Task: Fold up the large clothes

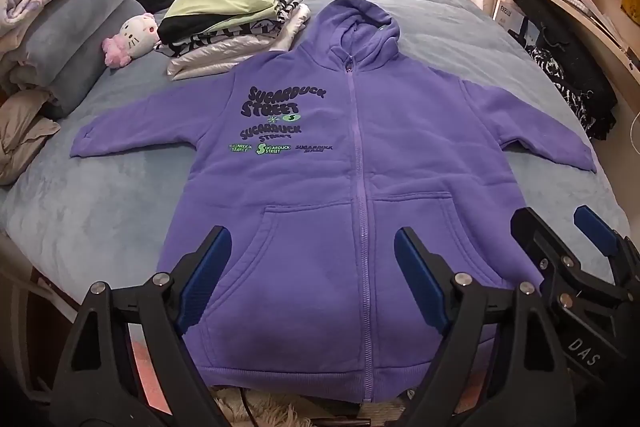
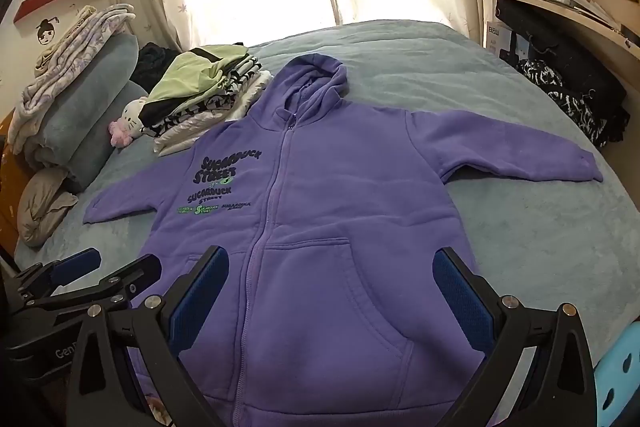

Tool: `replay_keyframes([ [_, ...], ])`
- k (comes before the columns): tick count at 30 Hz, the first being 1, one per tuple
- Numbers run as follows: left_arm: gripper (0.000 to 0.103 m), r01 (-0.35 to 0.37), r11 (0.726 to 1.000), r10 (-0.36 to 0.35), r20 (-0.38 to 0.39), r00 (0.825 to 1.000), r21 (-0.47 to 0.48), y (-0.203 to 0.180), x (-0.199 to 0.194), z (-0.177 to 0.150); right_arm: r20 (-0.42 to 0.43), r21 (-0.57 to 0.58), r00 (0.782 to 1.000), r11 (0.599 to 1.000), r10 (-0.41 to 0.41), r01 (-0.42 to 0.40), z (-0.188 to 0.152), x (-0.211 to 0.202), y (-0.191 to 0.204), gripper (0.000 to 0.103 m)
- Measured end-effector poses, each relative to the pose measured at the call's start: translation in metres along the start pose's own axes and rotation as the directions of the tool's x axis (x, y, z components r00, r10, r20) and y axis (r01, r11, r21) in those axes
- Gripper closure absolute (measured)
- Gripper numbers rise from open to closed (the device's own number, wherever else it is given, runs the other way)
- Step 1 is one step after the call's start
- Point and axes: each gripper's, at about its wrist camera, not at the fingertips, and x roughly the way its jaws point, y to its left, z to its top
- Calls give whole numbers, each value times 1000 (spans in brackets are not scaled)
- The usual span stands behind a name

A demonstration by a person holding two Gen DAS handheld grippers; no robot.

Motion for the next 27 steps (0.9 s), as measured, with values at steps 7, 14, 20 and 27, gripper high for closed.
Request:
replay_keyframes([
  [7, 21, 17, 1000, -17, -9, 1000, -7, 1, 2, 0, 9, -2, 1000, 1000, 10, -10, -1, -3, 0, 0],
  [14, 21, 4, 1000, -4, -27, 1000, 7, -2, 6, 0, 11, -2, 1000, 1000, 15, -15, -2, -4, 0, 0],
  [20, 21, -6, 1000, 7, -29, 1000, 6, -4, 10, 0, 6, -8, 1000, 1000, 28, -28, -4, -3, 2, 0],
  [27, 21, -12, 1000, 12, -35, 999, 4, -4, 15, 3, 9, -11, 1000, 1000, 22, -22, 0, -1, -2, 0],
])
